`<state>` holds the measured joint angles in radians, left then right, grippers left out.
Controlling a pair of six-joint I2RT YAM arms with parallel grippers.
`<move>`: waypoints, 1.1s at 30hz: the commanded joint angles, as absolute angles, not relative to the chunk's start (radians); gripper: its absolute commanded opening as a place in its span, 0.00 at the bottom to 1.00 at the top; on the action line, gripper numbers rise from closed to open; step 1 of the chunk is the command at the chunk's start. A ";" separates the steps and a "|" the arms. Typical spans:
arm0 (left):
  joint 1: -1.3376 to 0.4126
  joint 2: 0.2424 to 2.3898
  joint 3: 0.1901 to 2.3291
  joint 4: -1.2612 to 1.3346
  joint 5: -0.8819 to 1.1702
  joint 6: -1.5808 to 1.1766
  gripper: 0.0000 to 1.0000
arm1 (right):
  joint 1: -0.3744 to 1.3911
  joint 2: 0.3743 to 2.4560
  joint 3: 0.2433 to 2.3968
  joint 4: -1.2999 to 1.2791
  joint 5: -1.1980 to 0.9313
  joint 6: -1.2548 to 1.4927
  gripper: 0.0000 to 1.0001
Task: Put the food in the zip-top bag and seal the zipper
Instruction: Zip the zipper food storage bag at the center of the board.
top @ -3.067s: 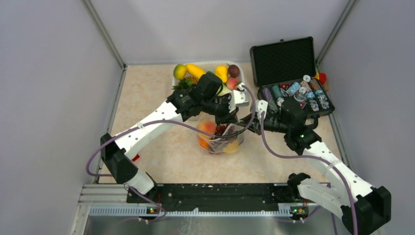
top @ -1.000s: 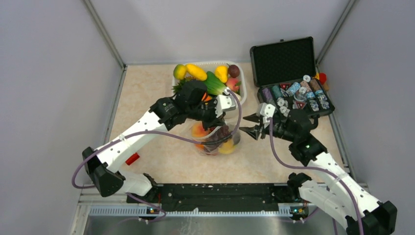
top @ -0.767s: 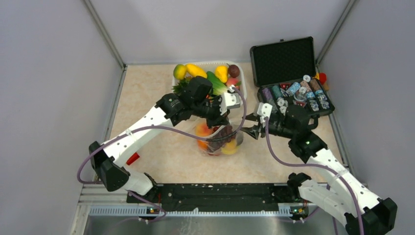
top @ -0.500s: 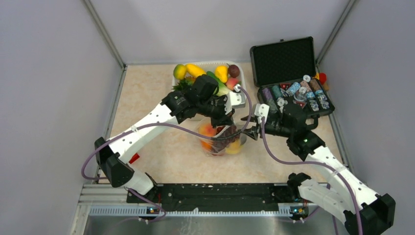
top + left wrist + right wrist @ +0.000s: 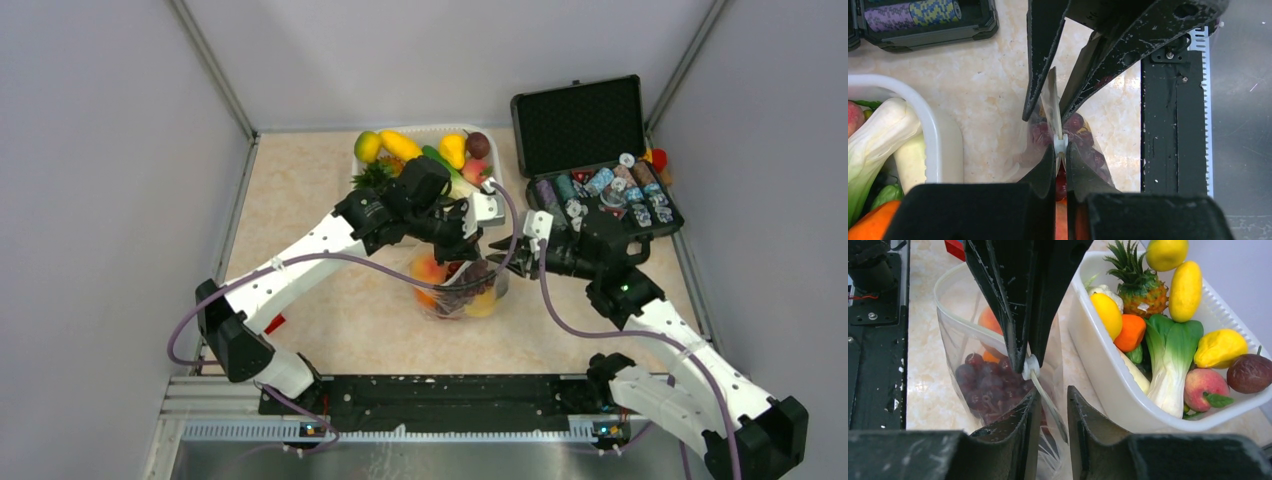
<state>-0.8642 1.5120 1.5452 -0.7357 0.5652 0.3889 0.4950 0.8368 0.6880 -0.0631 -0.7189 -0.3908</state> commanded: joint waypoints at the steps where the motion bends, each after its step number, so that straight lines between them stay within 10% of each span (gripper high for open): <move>1: -0.868 1.457 1.529 -0.656 0.613 0.373 0.00 | 0.494 0.813 0.687 0.035 -0.779 -0.370 0.24; 7: -0.868 1.466 1.542 -0.661 0.618 0.377 0.00 | 0.494 0.832 0.706 0.005 -0.825 -0.376 0.23; 12: -0.868 1.464 1.553 -0.673 0.610 0.386 0.00 | 0.494 0.841 0.716 -0.041 -0.780 -0.398 0.00; 33: -0.820 1.230 1.306 -0.685 0.347 0.394 0.00 | 0.494 0.687 0.563 0.131 -0.542 -0.226 0.00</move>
<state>-0.8524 1.3140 1.3327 -0.6510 0.4126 0.3950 0.5018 0.7132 0.5674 0.0662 -0.6186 -0.2451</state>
